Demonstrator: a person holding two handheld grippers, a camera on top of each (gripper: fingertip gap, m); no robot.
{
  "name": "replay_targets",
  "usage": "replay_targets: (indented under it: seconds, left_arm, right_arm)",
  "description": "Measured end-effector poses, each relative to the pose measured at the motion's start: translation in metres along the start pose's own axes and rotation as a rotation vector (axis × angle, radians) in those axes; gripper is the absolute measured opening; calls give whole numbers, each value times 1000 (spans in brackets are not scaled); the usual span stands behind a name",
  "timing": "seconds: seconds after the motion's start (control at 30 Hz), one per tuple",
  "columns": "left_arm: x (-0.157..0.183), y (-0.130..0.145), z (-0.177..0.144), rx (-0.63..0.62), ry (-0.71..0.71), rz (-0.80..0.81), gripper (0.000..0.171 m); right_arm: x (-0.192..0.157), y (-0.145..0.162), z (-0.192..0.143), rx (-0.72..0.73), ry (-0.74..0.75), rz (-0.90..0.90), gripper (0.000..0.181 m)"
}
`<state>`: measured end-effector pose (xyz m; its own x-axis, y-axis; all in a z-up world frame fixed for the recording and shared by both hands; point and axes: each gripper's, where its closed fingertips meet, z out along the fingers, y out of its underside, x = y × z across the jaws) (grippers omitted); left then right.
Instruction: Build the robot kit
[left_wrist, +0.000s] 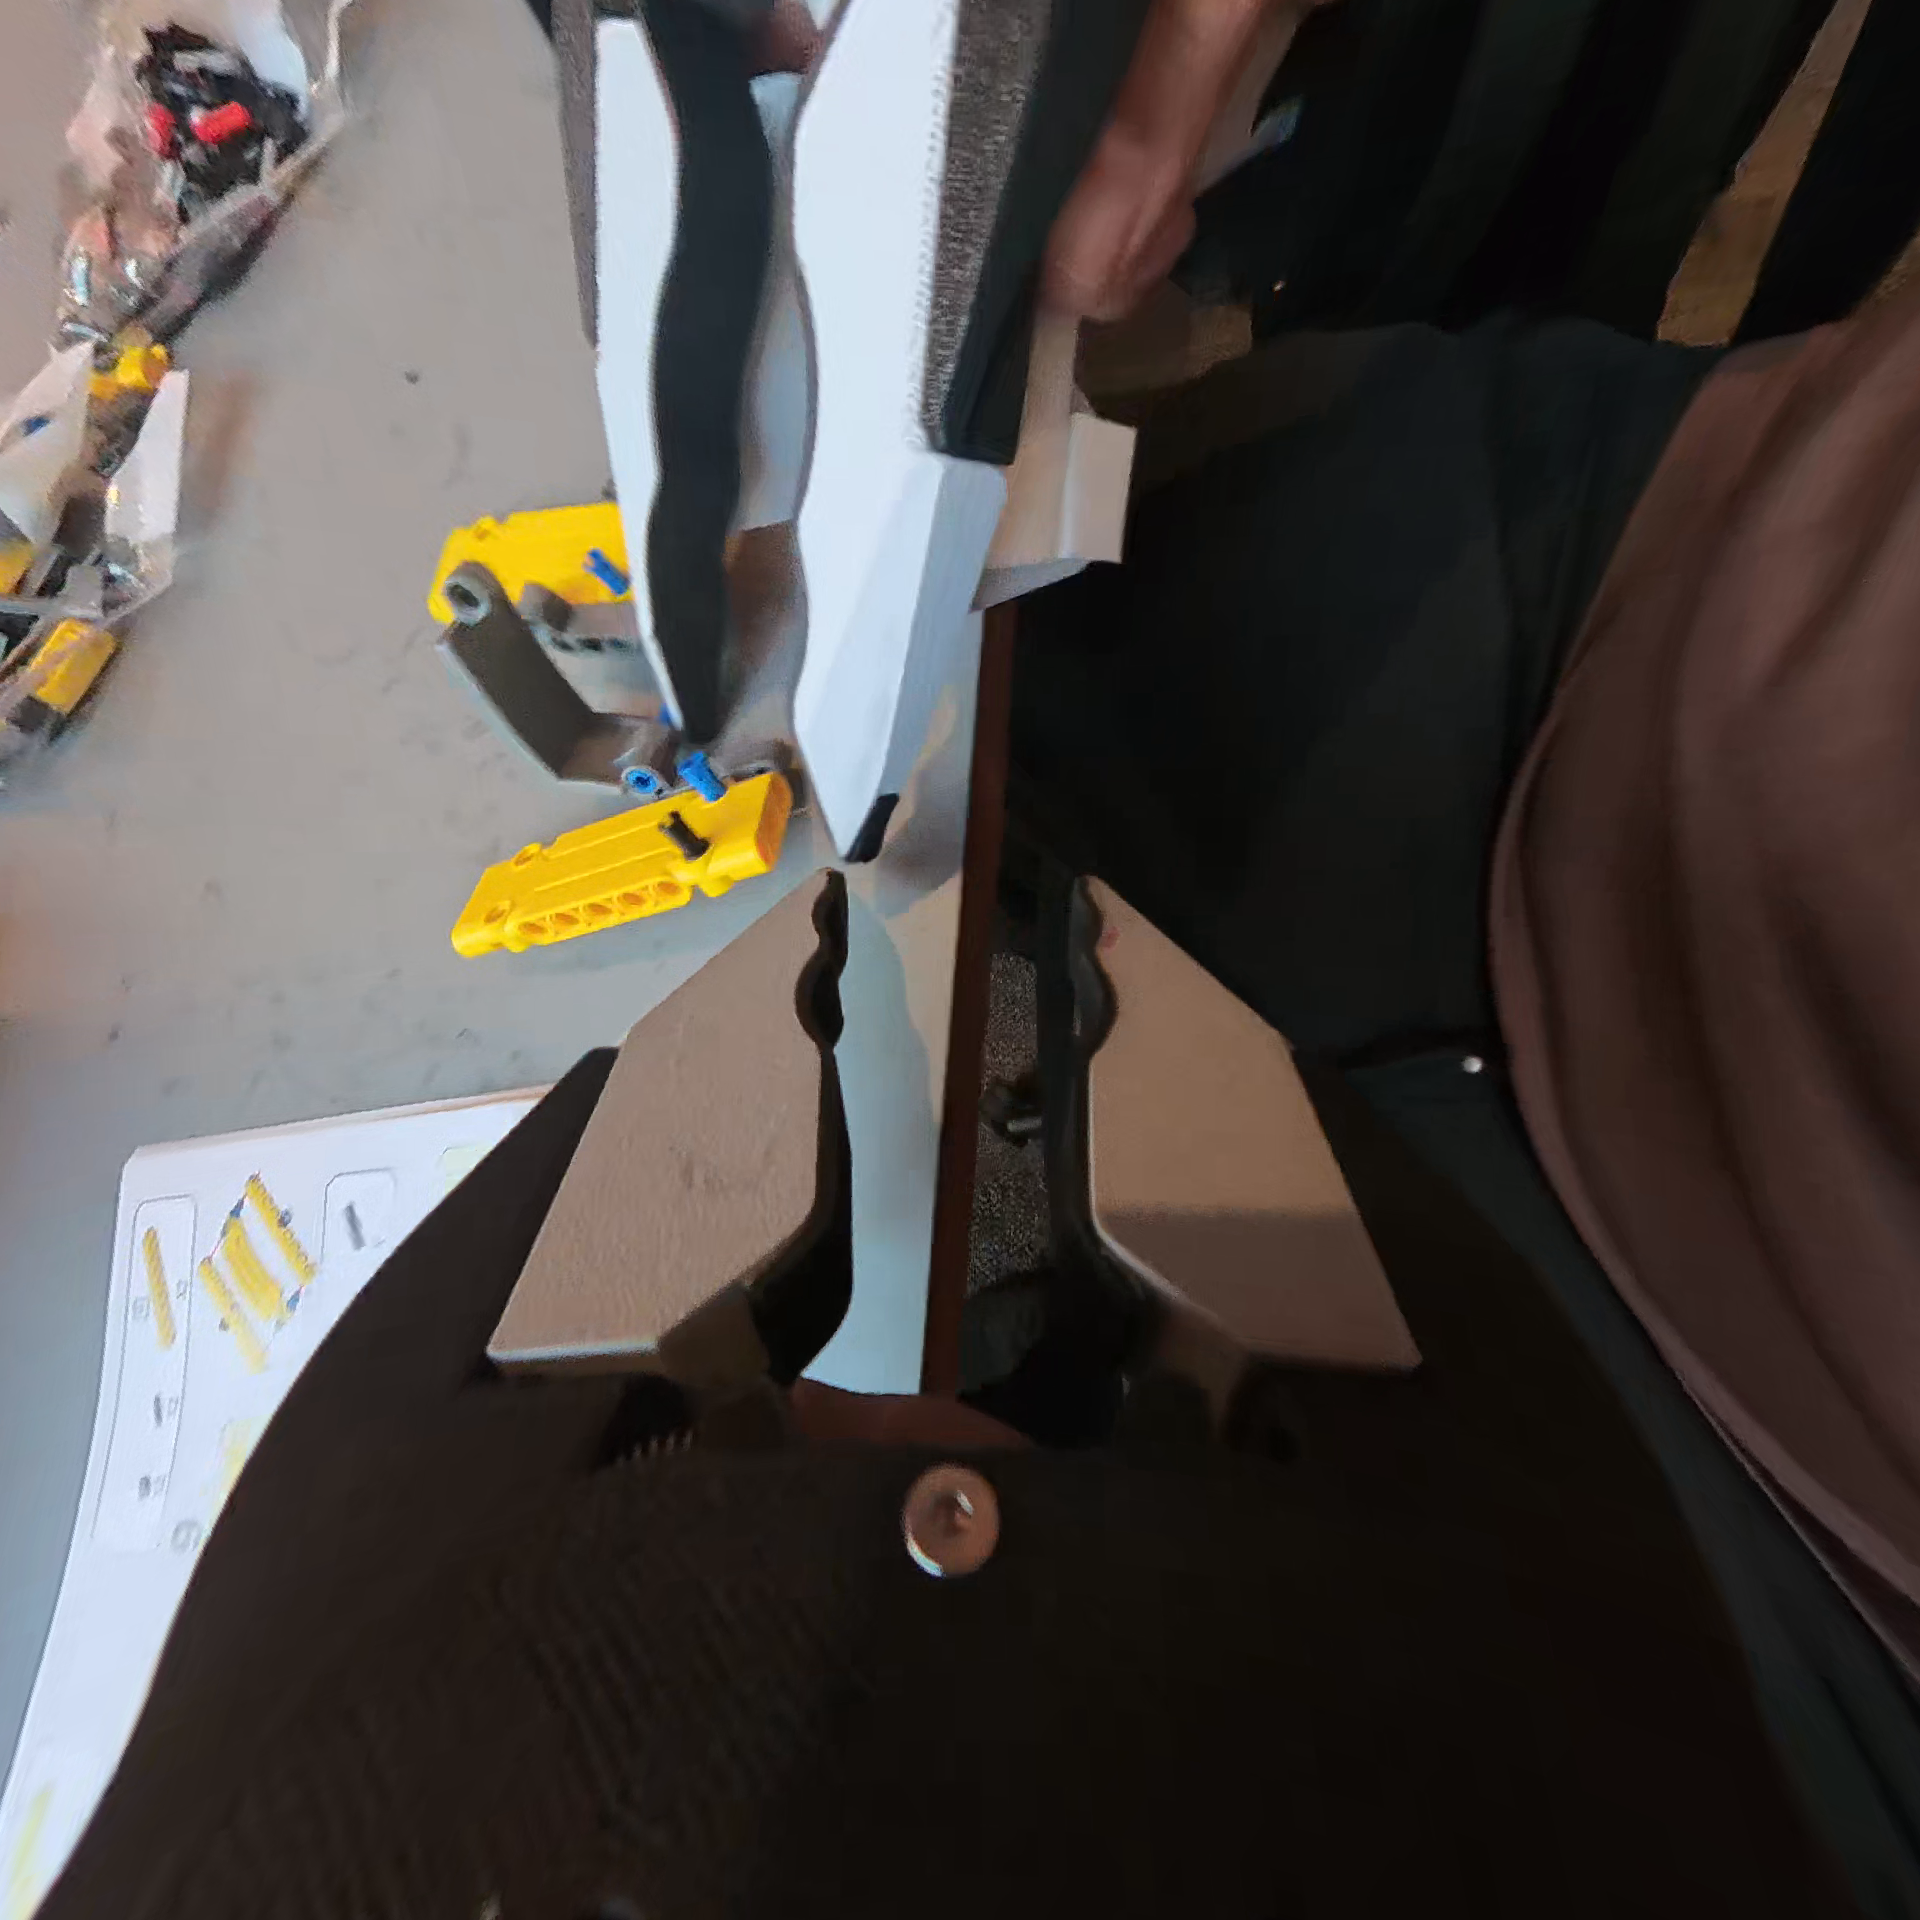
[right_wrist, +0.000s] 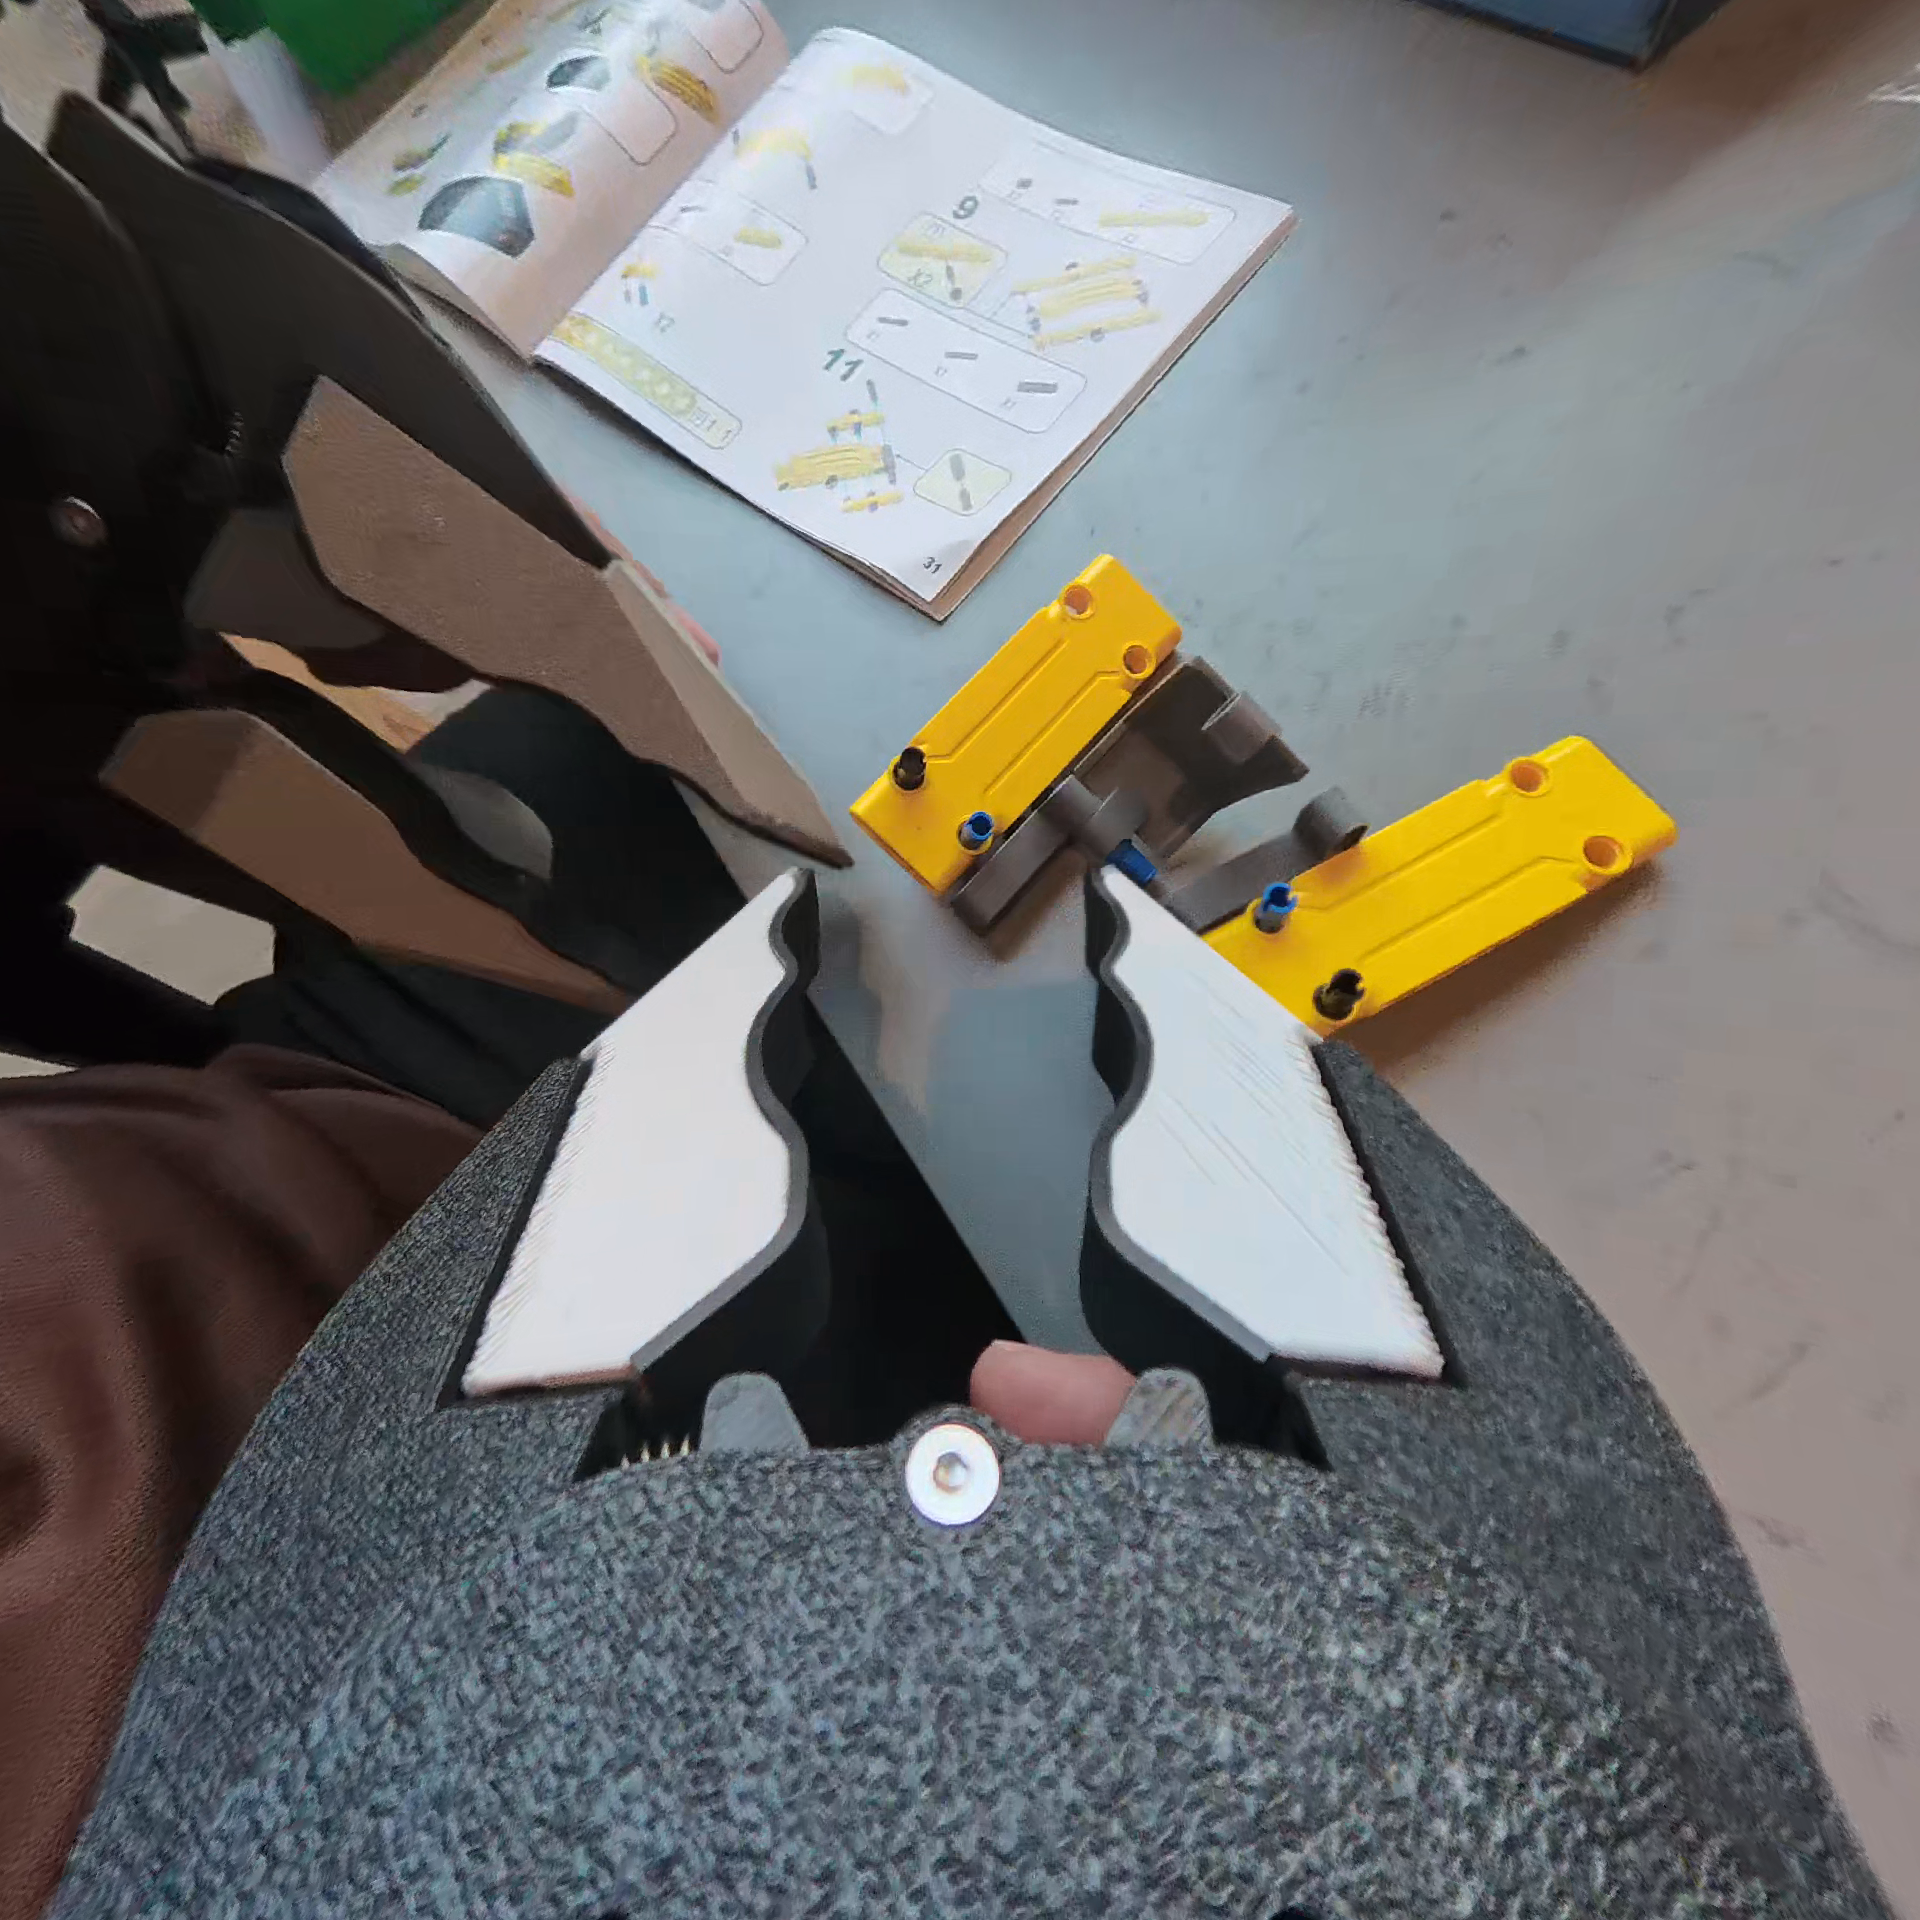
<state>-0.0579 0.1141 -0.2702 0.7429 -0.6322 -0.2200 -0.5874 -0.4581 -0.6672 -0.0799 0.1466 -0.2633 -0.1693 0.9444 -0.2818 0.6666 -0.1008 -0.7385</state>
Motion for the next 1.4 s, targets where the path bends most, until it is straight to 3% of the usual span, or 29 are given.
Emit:
replay_targets:
  seconds: [0.13,0.2,0.27,0.37,0.47,0.57,0.83,1.07,1.17,1.4]
  left_arm:
    - [-44,11,-27,0,-124,-42,46]
    - [-83,22,-37,-58,-285,-3,47]
    - [-97,27,-30,-150,-339,75,52]
    - [-97,19,-13,-239,-386,335,52]
    - [-91,9,-2,-229,-386,532,39]
    - [-82,5,11,-195,-354,629,16]
    - [-84,0,6,-163,-520,608,4]
    - [-87,-5,-23,-179,-910,720,4]
    - [-84,-13,-28,-143,-1007,742,5]
    - [-85,-29,-35,-74,-1115,685,5]
  right_arm:
    - [-3,2,0,-7,4,-21,51]
    - [-5,4,-1,-3,-2,-33,48]
    - [-5,5,-2,1,-6,-34,48]
    - [-3,7,-5,-1,-2,-44,47]
    - [-4,10,-8,1,-28,-45,47]
    - [-2,7,-9,26,-37,-42,47]
    - [11,0,-12,90,28,-4,53]
    - [-4,-20,-11,194,50,-56,63]
    - [-1,-34,-14,247,128,-111,66]
    - [2,-48,-22,286,298,-327,38]
